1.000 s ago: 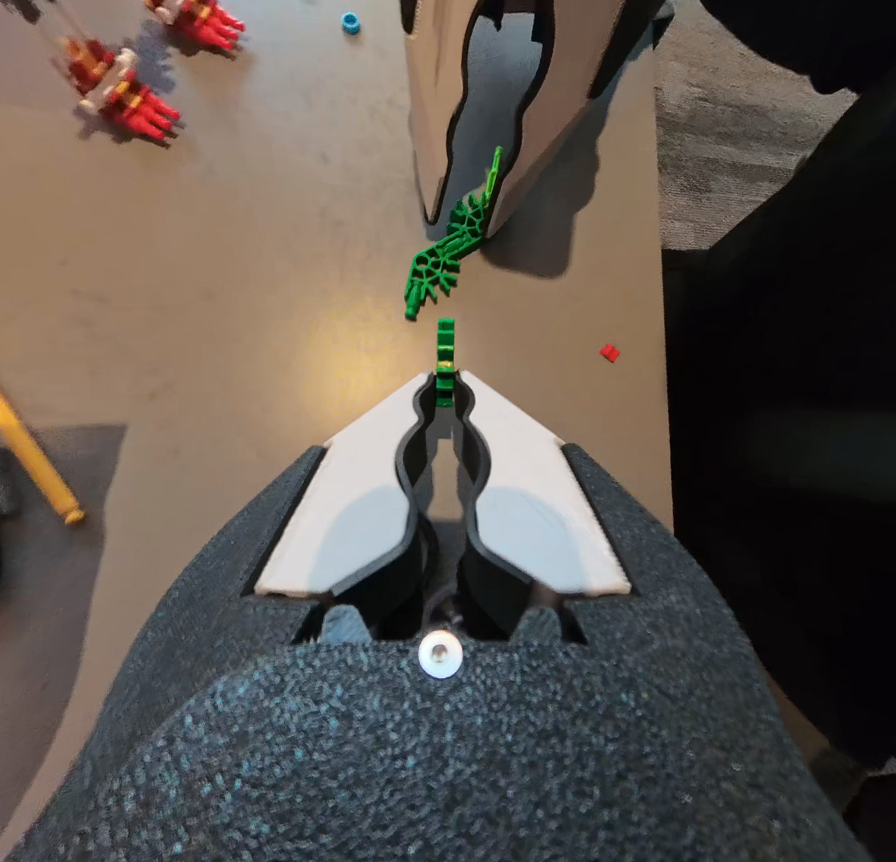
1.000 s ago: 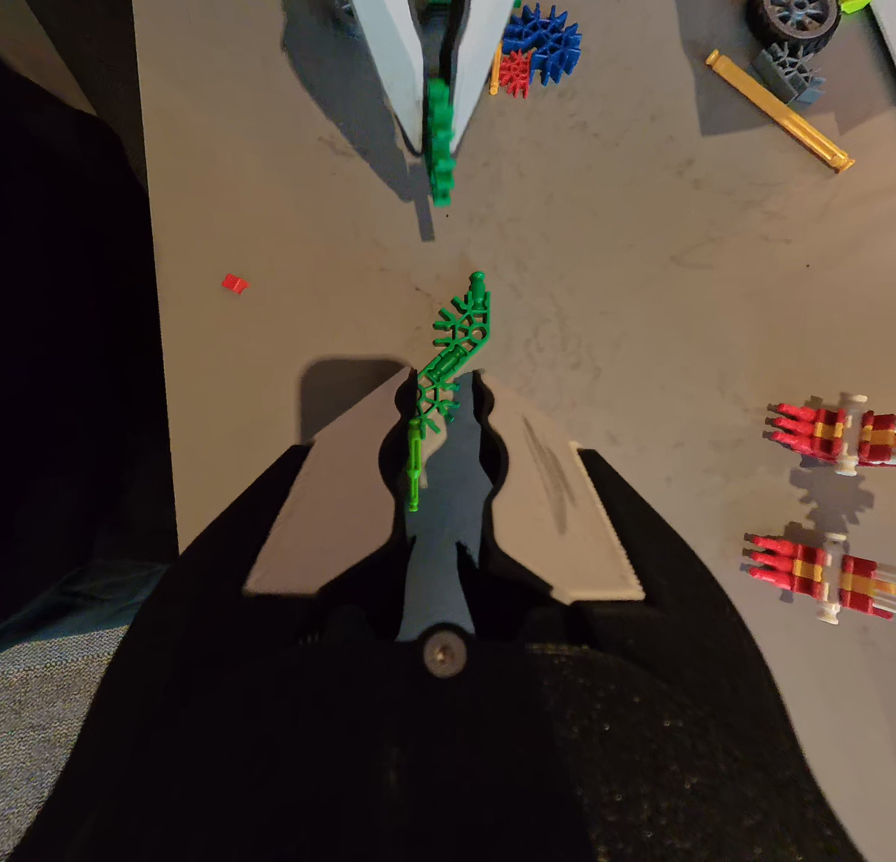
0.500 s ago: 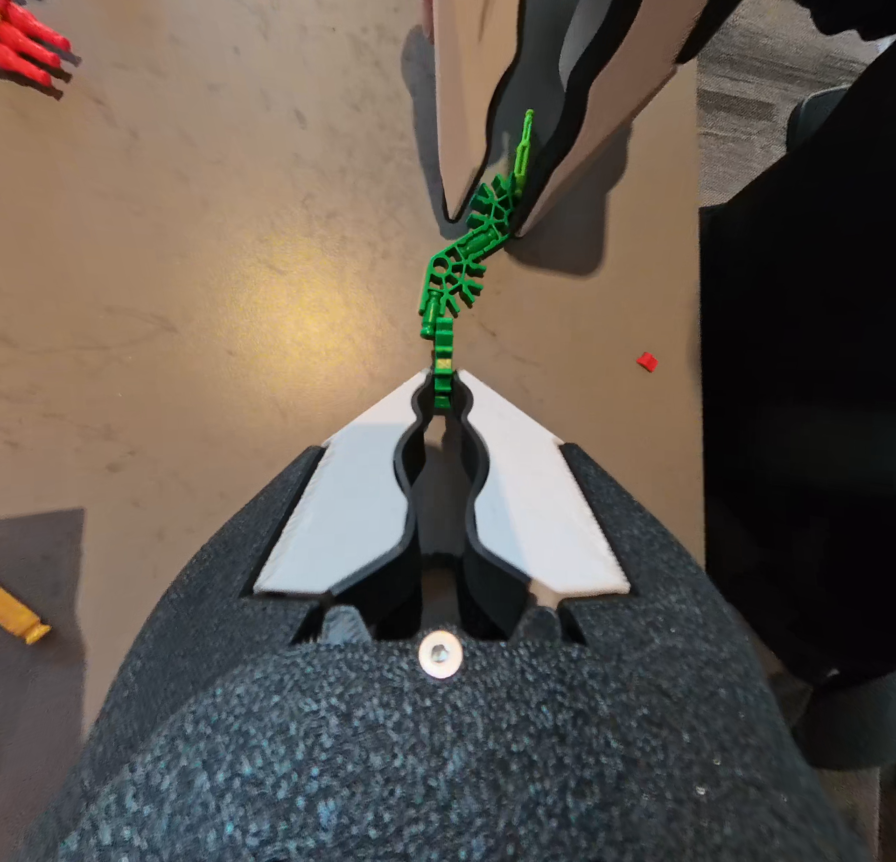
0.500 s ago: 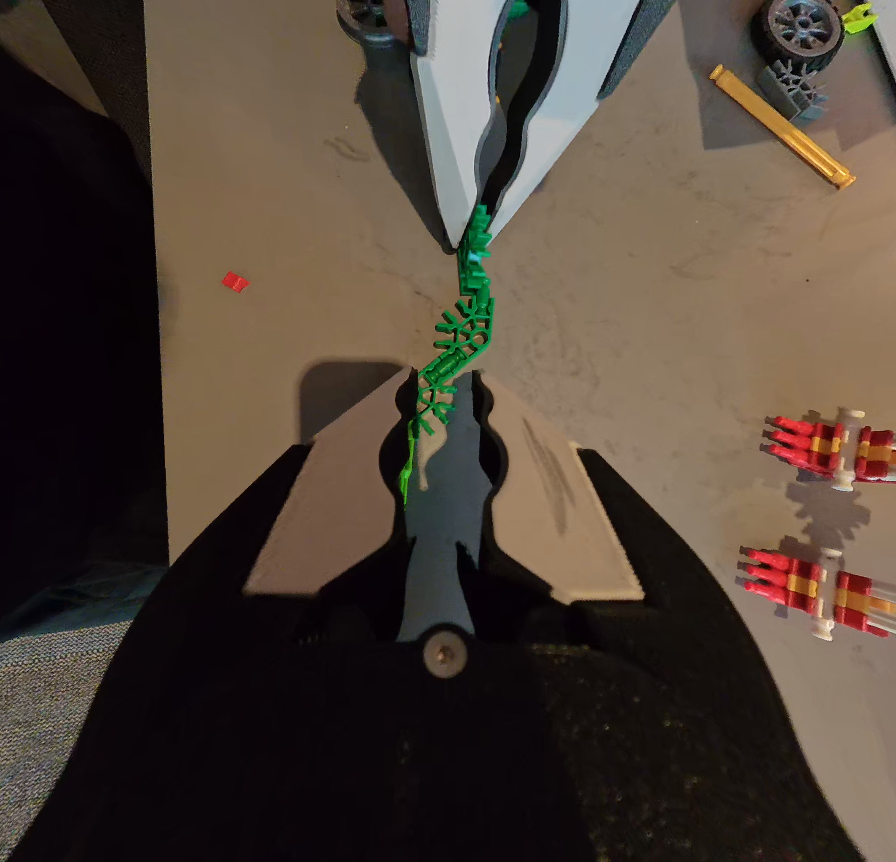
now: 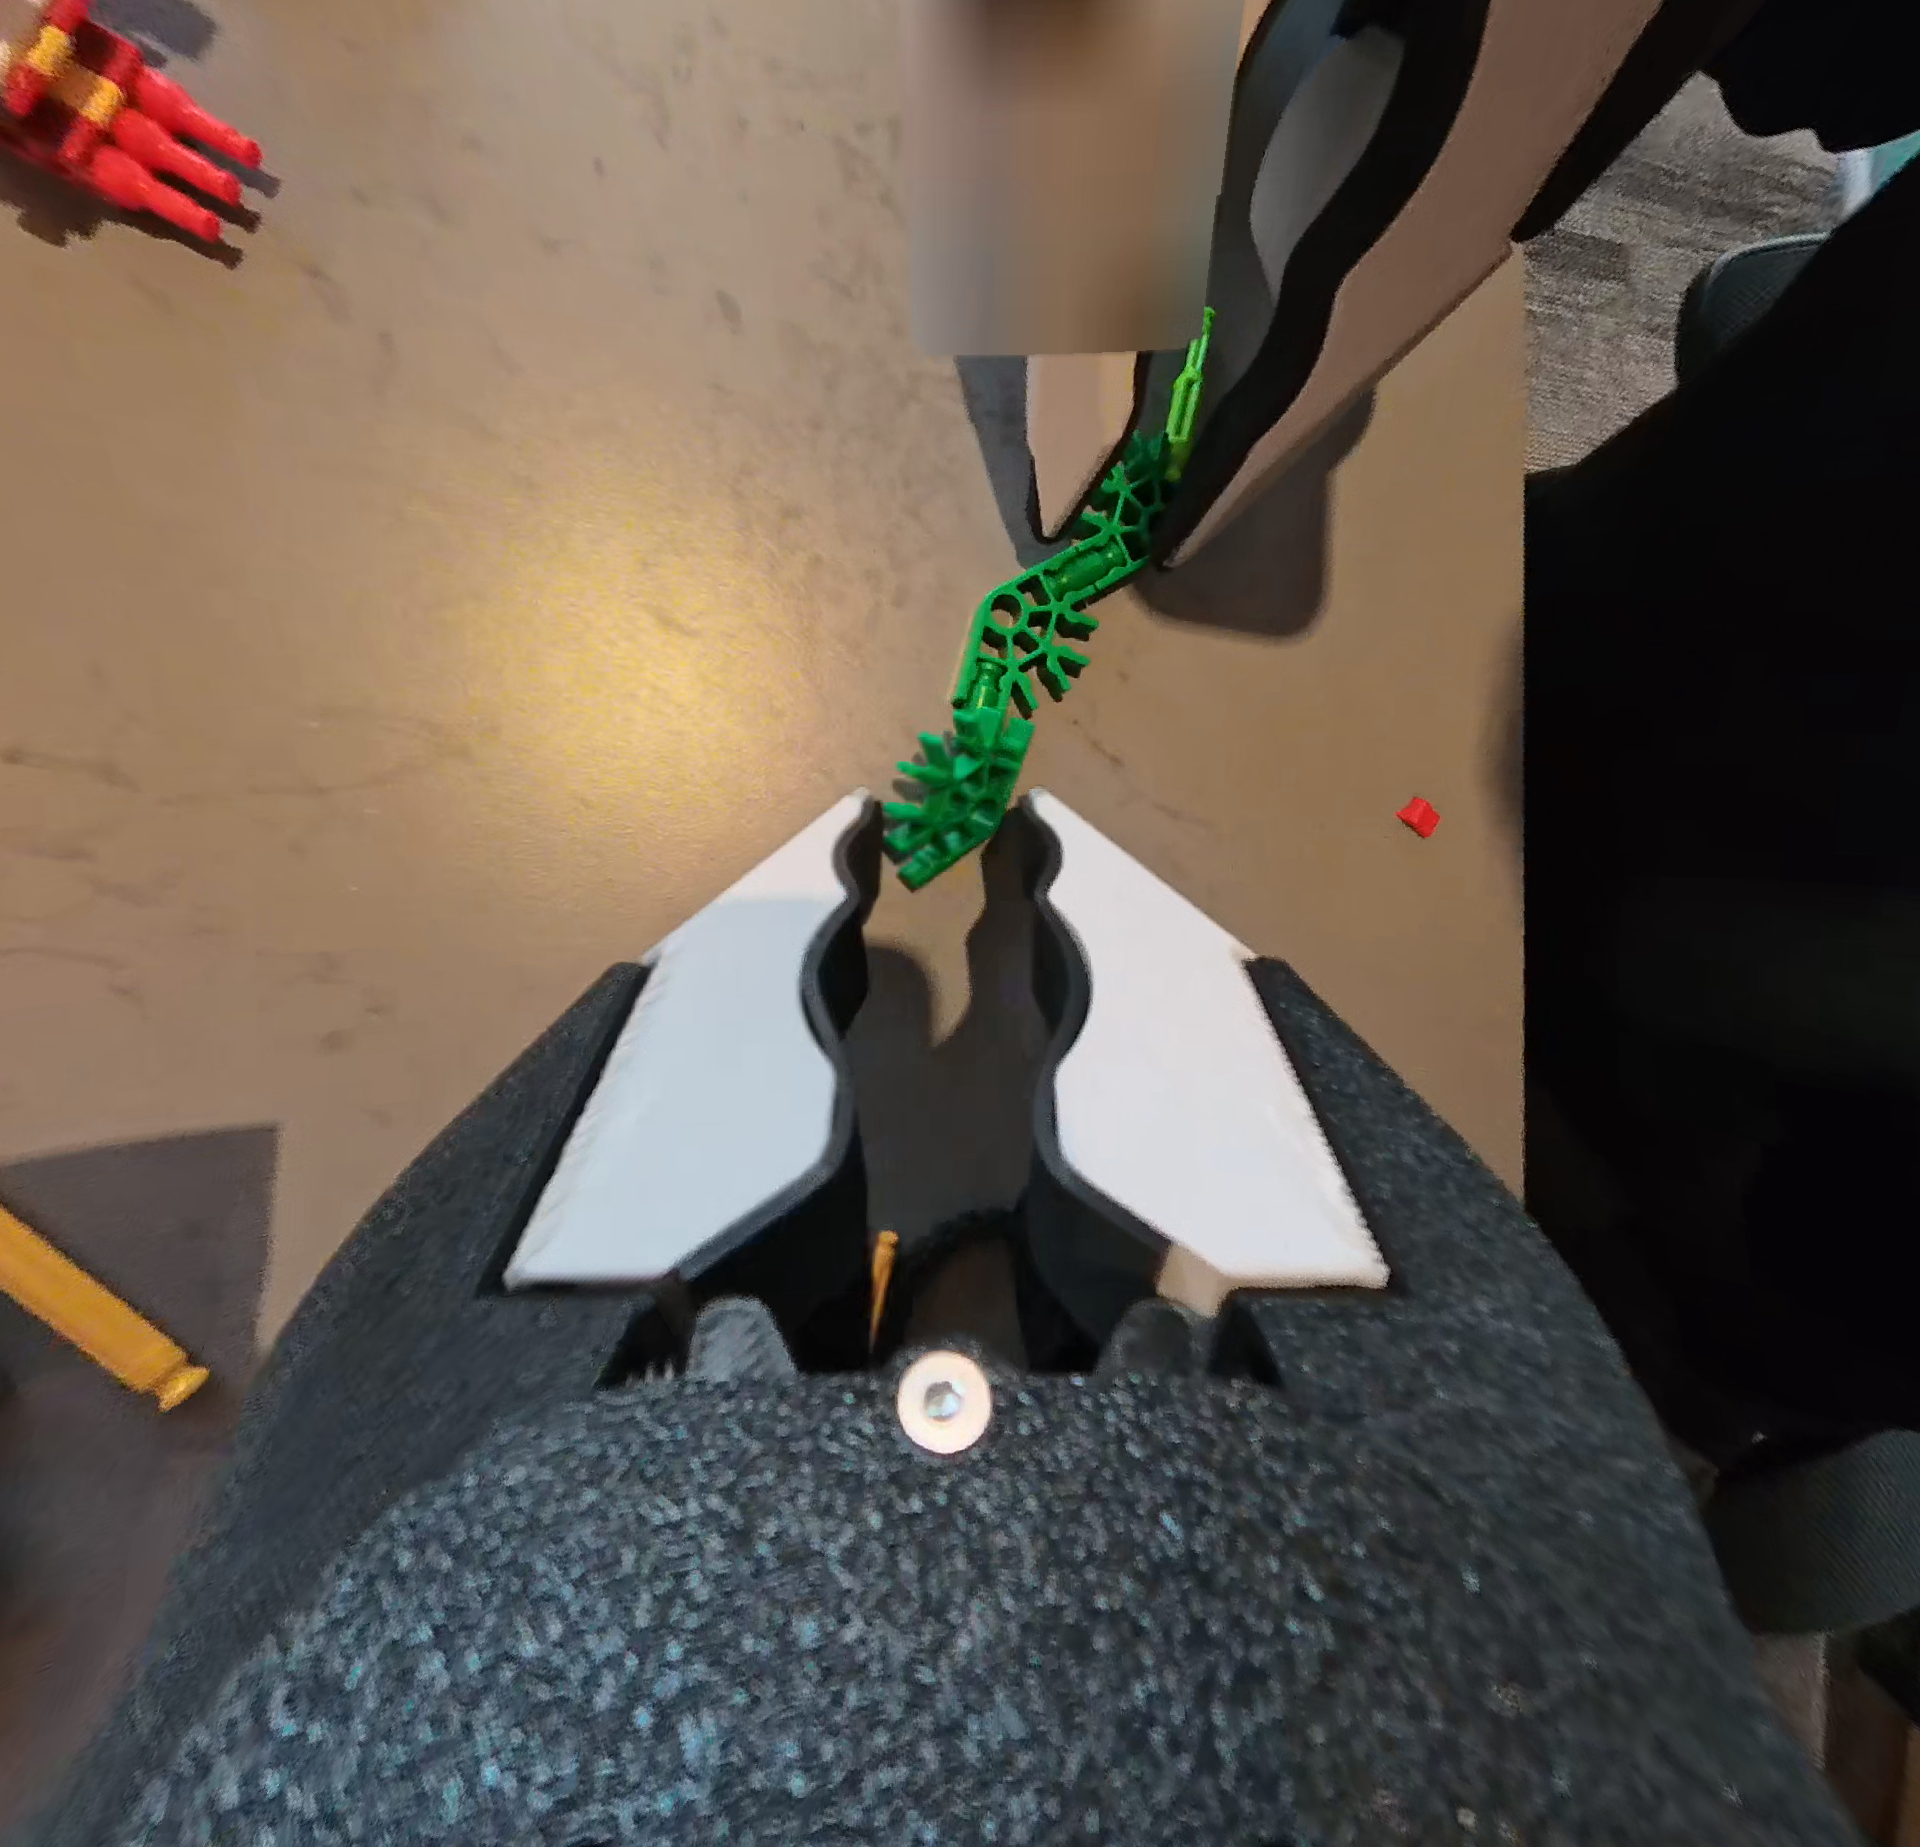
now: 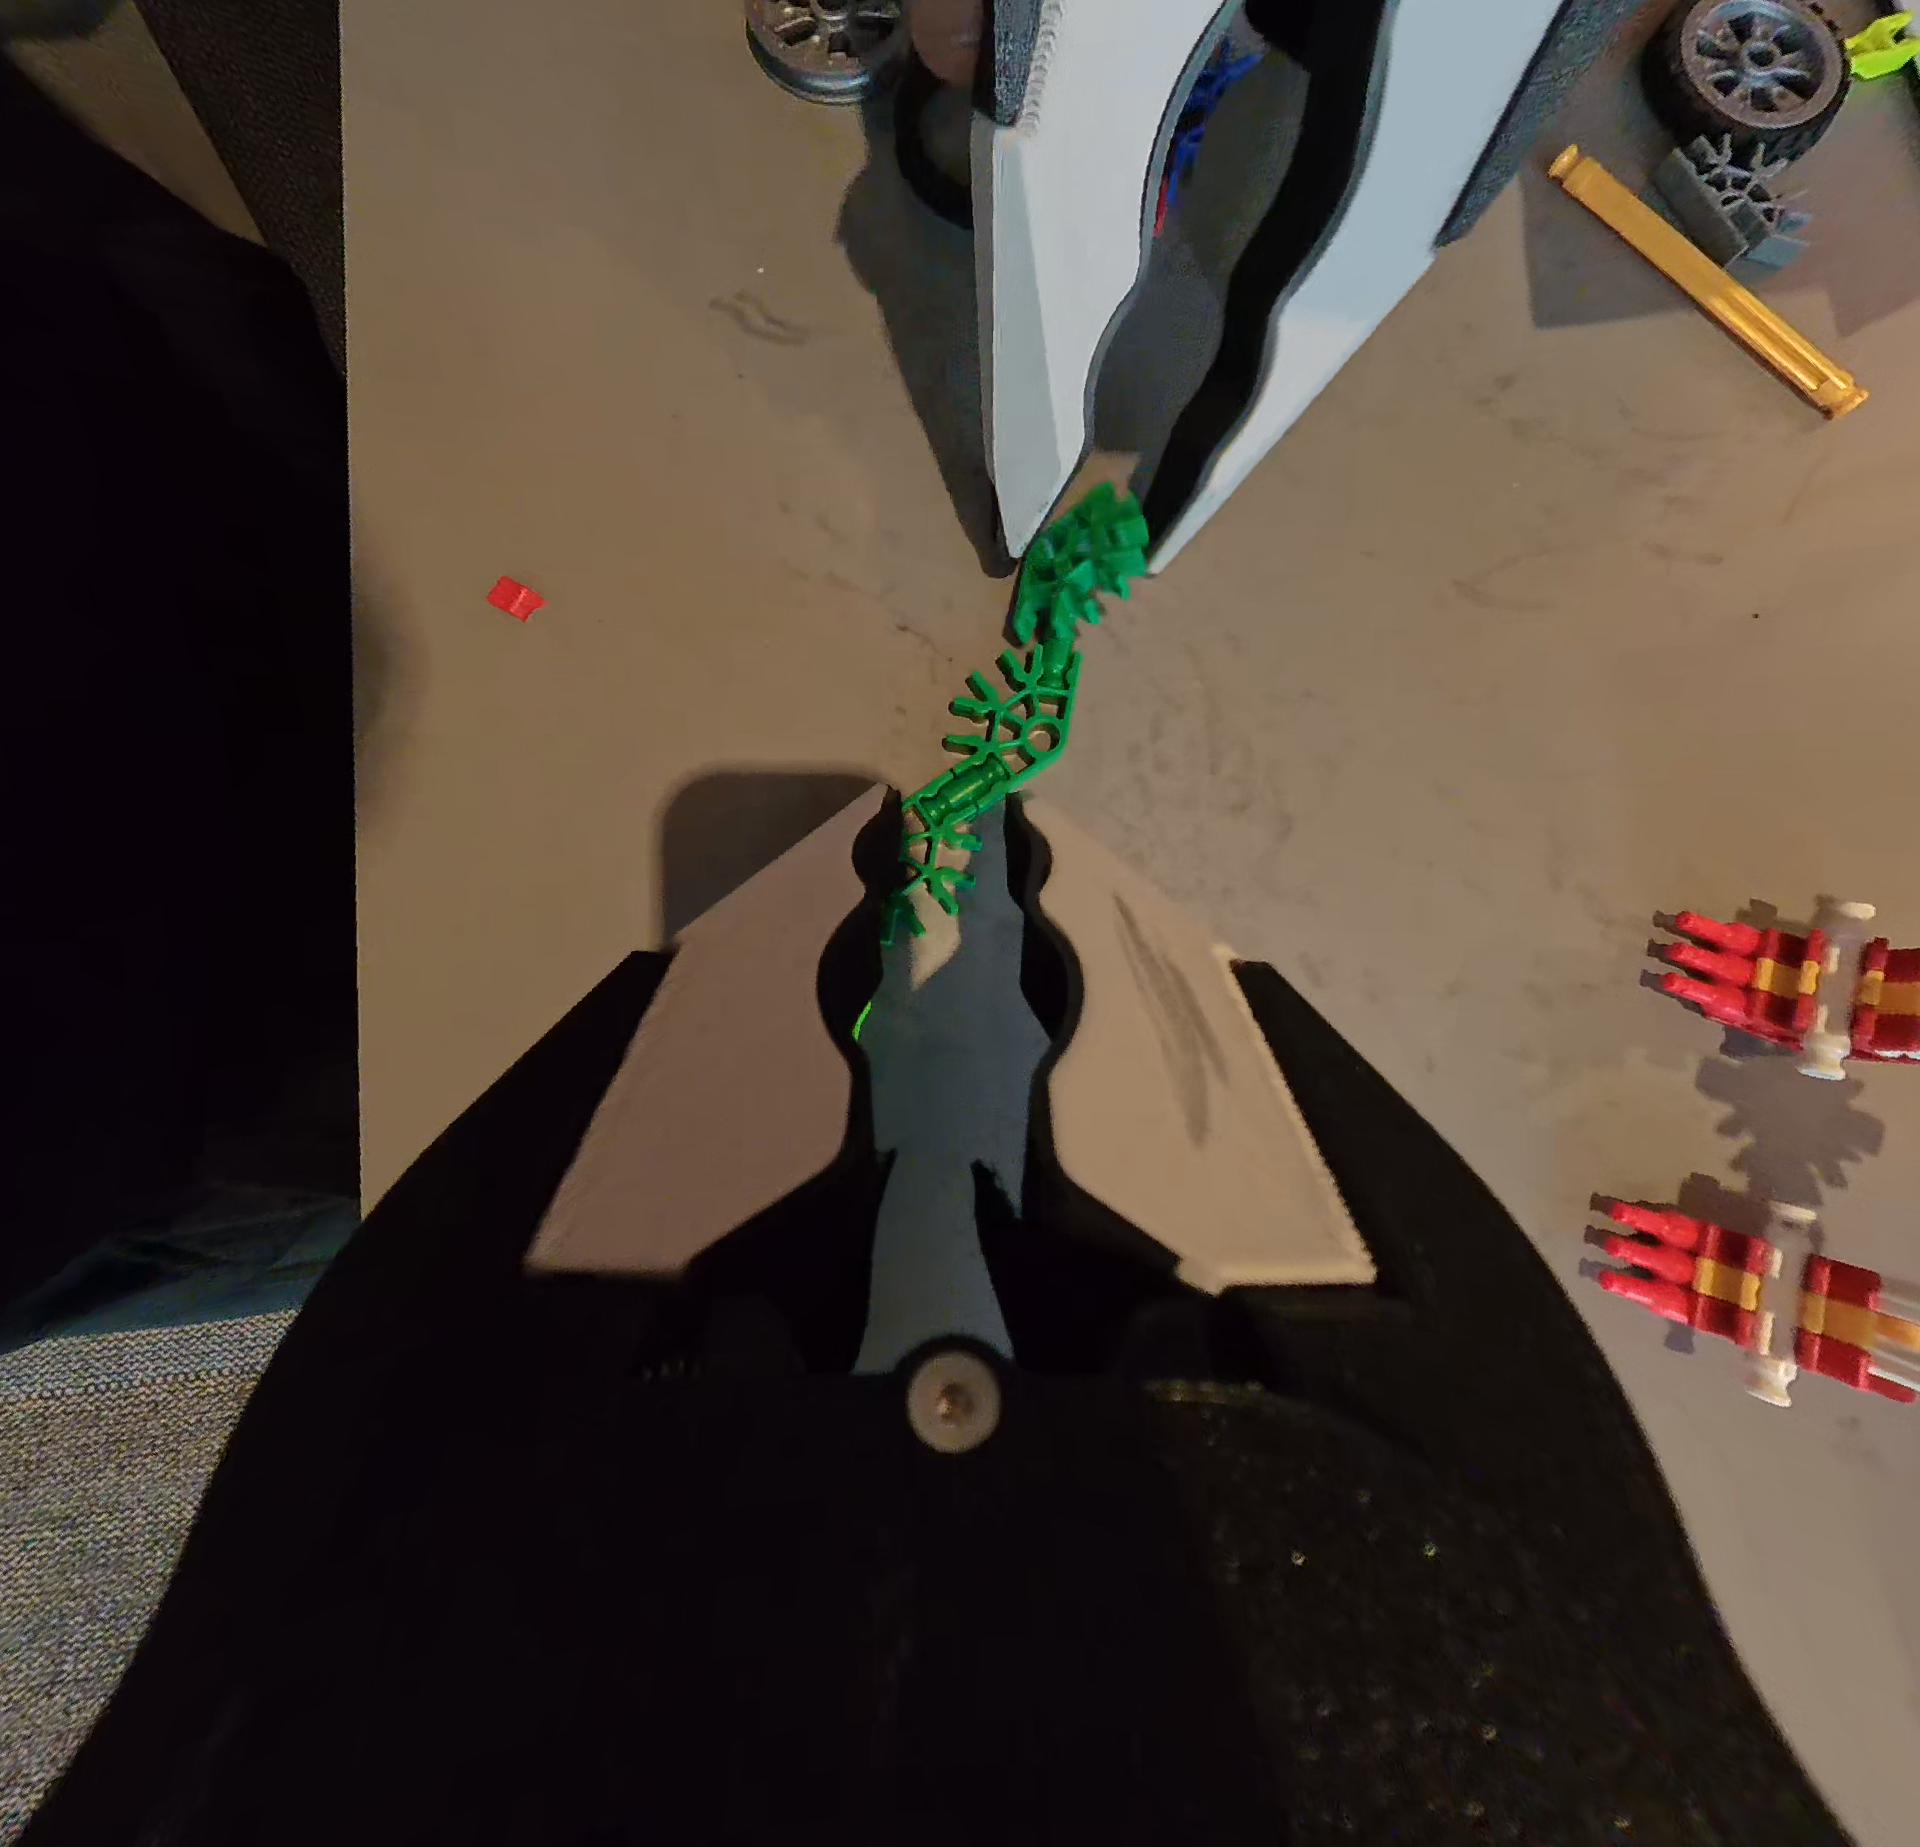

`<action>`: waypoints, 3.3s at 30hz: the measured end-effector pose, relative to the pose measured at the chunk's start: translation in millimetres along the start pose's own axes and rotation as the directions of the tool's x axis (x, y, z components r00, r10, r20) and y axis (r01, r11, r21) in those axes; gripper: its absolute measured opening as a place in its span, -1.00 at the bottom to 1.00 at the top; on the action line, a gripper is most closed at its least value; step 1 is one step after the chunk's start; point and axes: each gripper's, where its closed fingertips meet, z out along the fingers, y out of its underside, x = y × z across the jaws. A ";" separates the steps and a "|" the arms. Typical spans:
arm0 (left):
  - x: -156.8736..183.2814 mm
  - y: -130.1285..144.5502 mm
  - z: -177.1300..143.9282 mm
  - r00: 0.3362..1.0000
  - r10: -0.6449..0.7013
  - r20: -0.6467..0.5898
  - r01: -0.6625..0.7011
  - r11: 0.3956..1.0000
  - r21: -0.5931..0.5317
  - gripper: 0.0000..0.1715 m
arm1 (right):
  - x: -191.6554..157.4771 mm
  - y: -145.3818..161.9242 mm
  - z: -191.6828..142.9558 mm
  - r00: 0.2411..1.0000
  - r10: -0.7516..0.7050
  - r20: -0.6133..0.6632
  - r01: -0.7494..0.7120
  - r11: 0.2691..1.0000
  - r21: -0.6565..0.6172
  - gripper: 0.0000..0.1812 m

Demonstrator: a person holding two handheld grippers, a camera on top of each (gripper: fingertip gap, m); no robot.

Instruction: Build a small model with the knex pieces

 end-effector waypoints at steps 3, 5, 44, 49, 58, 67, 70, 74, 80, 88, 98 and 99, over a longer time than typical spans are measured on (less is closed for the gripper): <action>-4.4 -3.1 -3.0 0.997 0.029 0.070 -0.031 0.999 0.023 -0.58 | 1.3 0.6 -0.9 1.000 -0.003 -0.009 0.002 1.000 -0.003 -0.78; 0.0 -6.0 -4.9 0.988 0.100 0.114 -0.105 0.994 0.040 -0.59 | 1.9 0.8 -1.5 1.000 -0.005 -0.015 0.005 1.000 -0.003 -0.78; 11.1 -16.8 -2.0 0.940 0.252 0.230 -0.246 0.968 -0.054 -0.94 | 2.6 -19.1 -4.2 1.000 0.026 0.000 -0.026 0.998 0.063 -0.83; 10.8 -6.1 -32.4 0.940 0.152 0.307 -0.169 0.985 0.030 -0.88 | 2.5 -5.8 -0.6 0.999 0.012 -0.052 -0.013 1.000 -0.016 -0.72; 10.1 39.4 -52.6 0.906 0.046 0.420 -0.064 0.998 0.028 -0.76 | 1.4 -3.6 7.8 0.997 -0.001 -0.072 -0.003 0.998 -0.058 -0.73; 3.2 70.9 -94.7 0.861 -0.074 0.503 0.018 0.993 0.117 -0.76 | -3.2 0.2 4.3 0.998 -0.020 -0.053 0.016 0.997 -0.077 -0.77; -5.7 90.9 -116.3 0.826 -0.125 0.550 0.061 0.989 0.132 -0.76 | -4.1 1.8 3.0 0.998 -0.021 -0.052 0.017 0.997 -0.077 -0.77; -16.7 122.1 -140.3 0.780 -0.193 0.595 0.131 0.980 0.147 -0.77 | -5.1 3.4 2.2 0.999 -0.010 -0.052 0.007 0.998 -0.062 -0.76; -25.4 126.0 -123.8 0.802 -0.210 0.559 0.152 0.977 0.149 -0.76 | -5.2 3.8 2.2 0.999 -0.005 -0.051 0.002 0.999 -0.052 -0.76; -40.8 132.1 -97.2 0.804 -0.241 0.543 0.229 0.969 0.092 -0.81 | -3.7 6.1 0.9 0.998 0.000 -0.056 -0.003 0.999 -0.052 -0.76; -43.2 126.6 -94.5 0.760 -0.194 0.620 0.174 0.980 0.093 -0.94 | 10.4 -11.3 -5.9 0.996 0.016 -0.092 -0.013 0.999 0.031 -0.77; -40.1 120.1 -95.4 0.763 -0.171 0.623 0.139 0.985 0.100 -0.94 | 12.9 -17.7 -6.9 0.995 0.022 -0.098 -0.017 0.998 0.054 -0.77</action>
